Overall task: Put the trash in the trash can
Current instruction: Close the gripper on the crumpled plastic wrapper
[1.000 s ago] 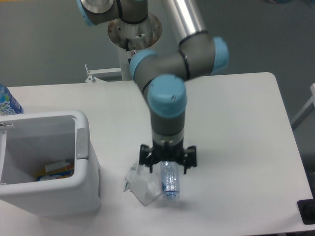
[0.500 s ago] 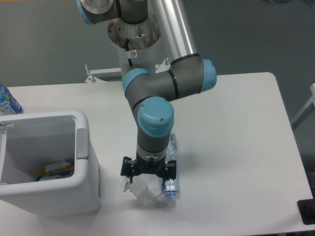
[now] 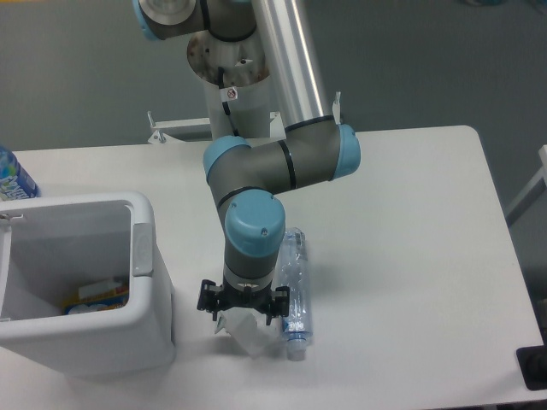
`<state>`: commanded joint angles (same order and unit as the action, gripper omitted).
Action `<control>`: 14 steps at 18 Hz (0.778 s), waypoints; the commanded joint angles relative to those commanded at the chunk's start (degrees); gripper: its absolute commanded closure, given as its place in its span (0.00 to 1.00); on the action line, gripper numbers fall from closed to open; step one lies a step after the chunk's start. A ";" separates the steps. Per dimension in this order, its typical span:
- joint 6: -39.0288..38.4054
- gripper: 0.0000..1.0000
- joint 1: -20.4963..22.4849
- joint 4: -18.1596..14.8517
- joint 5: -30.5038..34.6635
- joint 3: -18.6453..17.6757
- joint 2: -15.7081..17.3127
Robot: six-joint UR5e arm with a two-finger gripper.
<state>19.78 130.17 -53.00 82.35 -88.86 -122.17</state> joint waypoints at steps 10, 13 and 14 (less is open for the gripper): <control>-0.26 0.62 -0.18 0.26 2.02 -0.18 -0.53; -0.18 0.87 -0.18 0.26 2.11 -0.18 -0.53; -0.18 0.89 -0.18 0.26 2.11 -0.18 -0.44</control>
<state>19.60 129.99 -52.73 84.46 -89.03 -122.61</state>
